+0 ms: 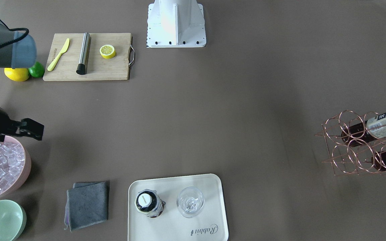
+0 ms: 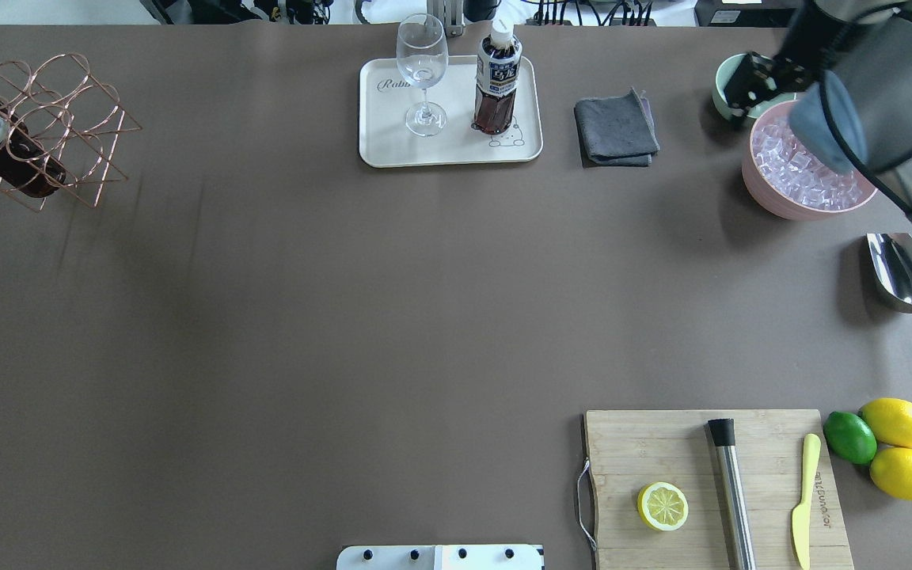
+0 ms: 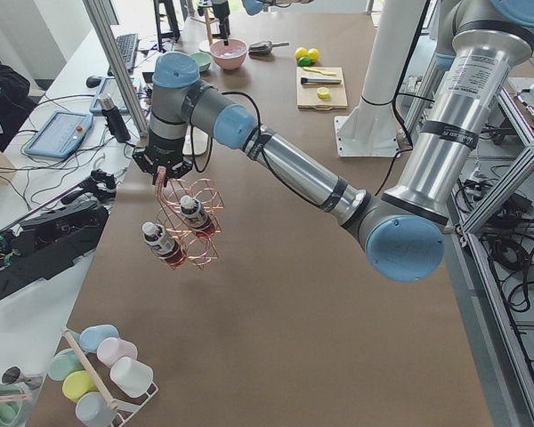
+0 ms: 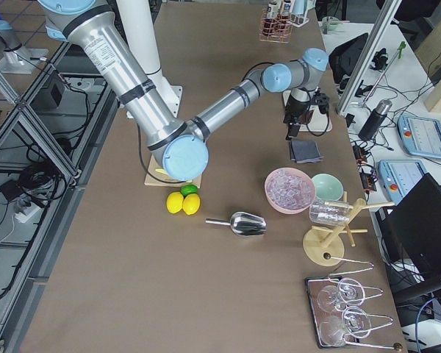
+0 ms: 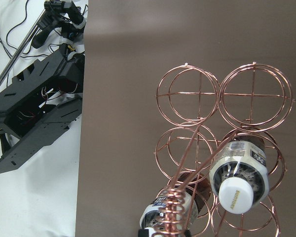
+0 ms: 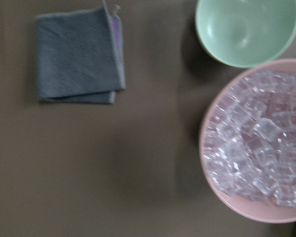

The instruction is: Take tea from basket to plate

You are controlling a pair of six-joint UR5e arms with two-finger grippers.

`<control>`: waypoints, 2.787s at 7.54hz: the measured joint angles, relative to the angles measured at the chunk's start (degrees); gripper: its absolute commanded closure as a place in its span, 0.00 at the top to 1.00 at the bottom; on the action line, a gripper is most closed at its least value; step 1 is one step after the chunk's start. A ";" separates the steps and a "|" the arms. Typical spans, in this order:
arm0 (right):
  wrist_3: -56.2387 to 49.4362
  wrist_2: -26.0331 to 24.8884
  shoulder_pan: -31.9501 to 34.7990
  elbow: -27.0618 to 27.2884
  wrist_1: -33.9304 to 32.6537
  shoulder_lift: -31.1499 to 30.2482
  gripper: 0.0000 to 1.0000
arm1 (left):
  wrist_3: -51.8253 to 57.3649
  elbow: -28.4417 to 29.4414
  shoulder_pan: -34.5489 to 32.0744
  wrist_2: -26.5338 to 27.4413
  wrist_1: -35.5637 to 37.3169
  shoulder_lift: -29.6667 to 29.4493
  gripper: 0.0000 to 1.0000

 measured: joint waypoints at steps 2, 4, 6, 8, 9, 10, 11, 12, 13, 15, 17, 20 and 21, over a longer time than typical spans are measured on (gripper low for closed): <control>-2.88 -1.27 3.45 12.11 0.02 -17.91 1.00 | 0.45 3.73 0.94 0.01 -0.29 -3.63 0.00; -11.12 -1.37 9.81 14.81 0.09 -29.11 1.00 | 0.23 8.31 2.84 0.07 -0.77 -6.56 0.00; -15.03 -0.90 17.01 14.43 0.08 -35.22 1.00 | 0.06 14.55 3.30 0.09 -5.55 -8.53 0.00; -15.78 -1.36 20.90 12.43 0.55 -37.04 1.00 | -1.84 18.60 3.93 0.20 -7.83 -10.28 0.00; -16.23 -1.36 22.10 10.46 3.21 -37.69 1.00 | -3.66 19.32 4.31 0.70 -8.13 -10.65 0.00; -16.54 -1.21 23.03 7.87 7.73 -38.98 1.00 | -4.98 19.80 4.48 1.30 -8.27 -10.78 0.00; -16.64 -0.82 23.62 3.94 14.62 -40.58 1.00 | -5.77 20.49 4.60 1.65 -8.37 -10.90 0.00; -16.54 0.33 24.28 0.35 21.57 -41.37 1.00 | -6.13 20.87 4.67 1.79 -8.37 -11.00 0.00; -16.22 1.41 25.53 -0.89 25.02 -41.44 1.00 | -6.51 21.00 4.86 1.84 -8.33 -11.19 0.00; -10.35 4.90 27.18 -0.95 27.08 -41.33 1.00 | -8.26 21.05 5.50 1.85 -8.35 -11.56 0.00; -4.38 4.98 25.84 1.63 26.95 -41.59 1.00 | -8.74 21.06 5.85 1.86 -8.36 -11.61 0.00; -3.37 1.17 20.65 8.08 14.91 -39.19 1.00 | -8.83 20.91 6.21 1.85 -8.37 -11.63 0.98; -3.31 -0.02 19.13 8.70 7.88 -36.19 1.00 | -8.87 20.79 6.22 1.85 -8.41 -11.57 0.98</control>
